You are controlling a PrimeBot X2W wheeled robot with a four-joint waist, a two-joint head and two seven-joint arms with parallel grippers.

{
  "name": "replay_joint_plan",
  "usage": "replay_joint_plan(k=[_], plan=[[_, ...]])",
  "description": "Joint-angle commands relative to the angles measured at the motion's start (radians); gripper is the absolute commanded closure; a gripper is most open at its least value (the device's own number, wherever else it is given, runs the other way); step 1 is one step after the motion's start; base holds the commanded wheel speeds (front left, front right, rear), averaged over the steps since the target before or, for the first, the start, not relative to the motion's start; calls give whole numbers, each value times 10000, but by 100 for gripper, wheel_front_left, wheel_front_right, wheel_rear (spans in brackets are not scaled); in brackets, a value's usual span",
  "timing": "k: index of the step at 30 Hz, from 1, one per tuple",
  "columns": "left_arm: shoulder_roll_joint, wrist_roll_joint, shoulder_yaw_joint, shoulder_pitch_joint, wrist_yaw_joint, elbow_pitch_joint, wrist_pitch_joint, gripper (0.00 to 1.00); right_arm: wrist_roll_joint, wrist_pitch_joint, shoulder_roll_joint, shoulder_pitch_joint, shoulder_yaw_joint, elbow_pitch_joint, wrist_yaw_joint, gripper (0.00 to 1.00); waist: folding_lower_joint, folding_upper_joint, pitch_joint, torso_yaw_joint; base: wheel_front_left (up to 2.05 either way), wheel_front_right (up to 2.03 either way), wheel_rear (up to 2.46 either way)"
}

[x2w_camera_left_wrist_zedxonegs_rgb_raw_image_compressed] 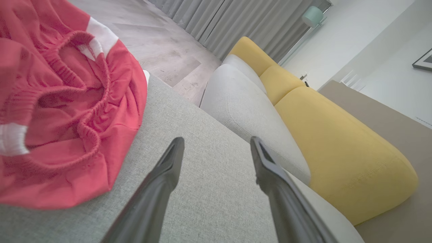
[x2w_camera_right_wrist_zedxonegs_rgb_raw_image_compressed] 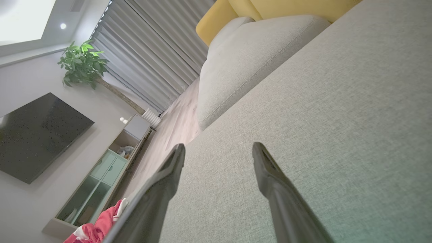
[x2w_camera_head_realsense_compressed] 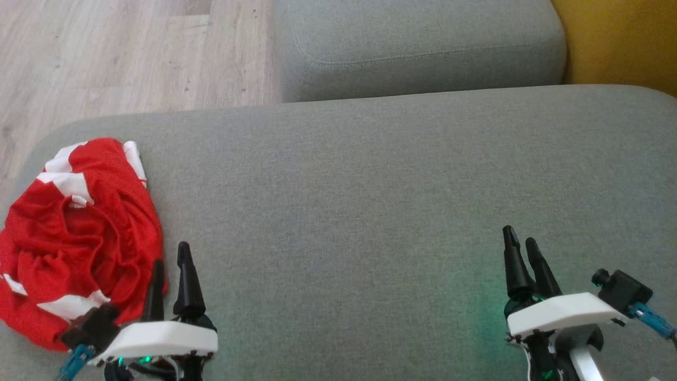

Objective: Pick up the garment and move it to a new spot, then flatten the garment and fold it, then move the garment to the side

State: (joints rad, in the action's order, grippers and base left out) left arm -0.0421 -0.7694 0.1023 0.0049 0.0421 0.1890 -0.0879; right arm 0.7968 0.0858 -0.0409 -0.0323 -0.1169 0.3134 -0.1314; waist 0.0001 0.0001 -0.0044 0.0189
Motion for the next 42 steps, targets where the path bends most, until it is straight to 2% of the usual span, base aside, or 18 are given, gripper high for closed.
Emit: replay_joint_plan(k=[1,20,31,42], plan=[[-56,302,-67,-523,-38,-417,-114,0,-295,126,-107,-539,-199,-366,4,0,-1,-1,-7,-1,0,0,0],[-65,2909,303,-461,-426,-408,-671,0,-2821,687,-95,-589,-465,-323,5,0,-1,-1,-148,-28,0,0,0],[-79,4370,450,-518,-851,-345,-994,0,-4570,1011,-77,-629,-96,-131,6,0,-1,-1,-154,-4,0,0,0],[-133,5489,593,-534,-804,-330,-1287,0,-5857,1306,-82,-681,-157,-81,7,0,-1,-1,-204,-1,0,0,0]])
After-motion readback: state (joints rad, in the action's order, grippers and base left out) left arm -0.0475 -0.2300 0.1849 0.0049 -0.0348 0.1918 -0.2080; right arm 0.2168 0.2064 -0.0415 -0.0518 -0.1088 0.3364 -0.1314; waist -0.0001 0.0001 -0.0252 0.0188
